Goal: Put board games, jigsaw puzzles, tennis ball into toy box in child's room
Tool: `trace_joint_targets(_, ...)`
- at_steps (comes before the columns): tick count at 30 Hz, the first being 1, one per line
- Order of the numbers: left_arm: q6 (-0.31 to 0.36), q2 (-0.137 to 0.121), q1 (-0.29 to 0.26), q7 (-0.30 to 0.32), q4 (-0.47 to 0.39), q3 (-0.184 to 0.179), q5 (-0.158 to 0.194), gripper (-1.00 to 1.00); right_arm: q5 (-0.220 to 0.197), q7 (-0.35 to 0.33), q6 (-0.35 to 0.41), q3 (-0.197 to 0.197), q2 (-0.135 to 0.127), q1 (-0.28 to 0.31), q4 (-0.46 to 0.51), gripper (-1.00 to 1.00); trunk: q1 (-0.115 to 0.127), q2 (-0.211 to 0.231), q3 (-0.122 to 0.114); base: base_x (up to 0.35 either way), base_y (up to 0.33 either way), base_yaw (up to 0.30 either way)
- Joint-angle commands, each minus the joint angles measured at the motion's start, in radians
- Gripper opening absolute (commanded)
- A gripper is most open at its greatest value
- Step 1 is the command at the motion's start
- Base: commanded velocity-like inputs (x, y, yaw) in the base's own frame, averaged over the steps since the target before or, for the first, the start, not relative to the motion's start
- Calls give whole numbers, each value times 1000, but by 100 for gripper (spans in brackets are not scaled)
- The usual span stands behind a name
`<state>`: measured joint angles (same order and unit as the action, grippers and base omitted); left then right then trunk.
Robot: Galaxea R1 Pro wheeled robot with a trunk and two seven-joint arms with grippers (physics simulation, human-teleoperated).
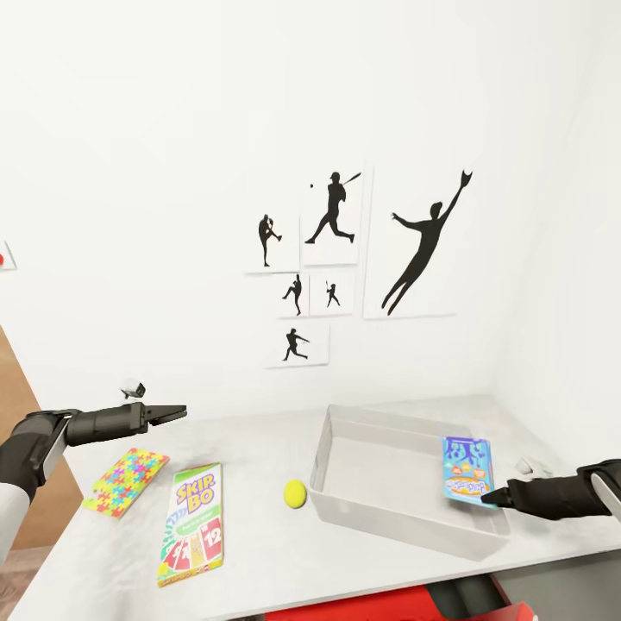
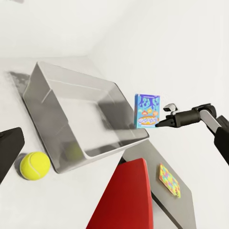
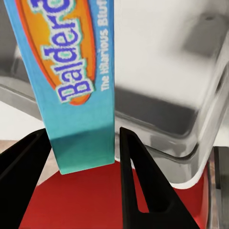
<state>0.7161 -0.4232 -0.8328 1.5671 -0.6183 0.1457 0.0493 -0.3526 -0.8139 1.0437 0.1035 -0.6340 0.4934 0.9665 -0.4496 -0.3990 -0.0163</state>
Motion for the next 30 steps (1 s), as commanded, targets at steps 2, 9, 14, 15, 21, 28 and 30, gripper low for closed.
trace_joint_targets(2,11,0,0,4,0,0,0,100,1,-14,3,2,0,1,-12,-100,0,-1,4,0,0,0)
trace_joint_targets(9,11,0,0,4,0,0,0,100,1,-47,3,2,0,18,-51,-100,0,-1,15,0,0,0)
trace_joint_targets(14,10,0,0,4,0,0,0,100,1,-49,3,2,-1,22,-58,-100,0,-1,20,0,0,0)
trace_joint_targets(15,10,0,0,4,0,0,0,100,1,-50,3,2,-1,22,-59,-100,0,-1,20,0,0,0)
trace_joint_targets(21,9,0,0,4,0,0,0,100,1,-51,3,-3,10,71,-68,-100,0,-1,21,0,0,0)
trace_joint_targets(28,9,0,0,4,0,0,0,100,2,-51,3,3,18,151,-163,-100,0,-1,21,0,0,0)
trace_joint_targets(30,9,0,0,4,0,0,0,100,3,-51,3,7,19,162,-178,-100,0,-1,21,0,0,0)
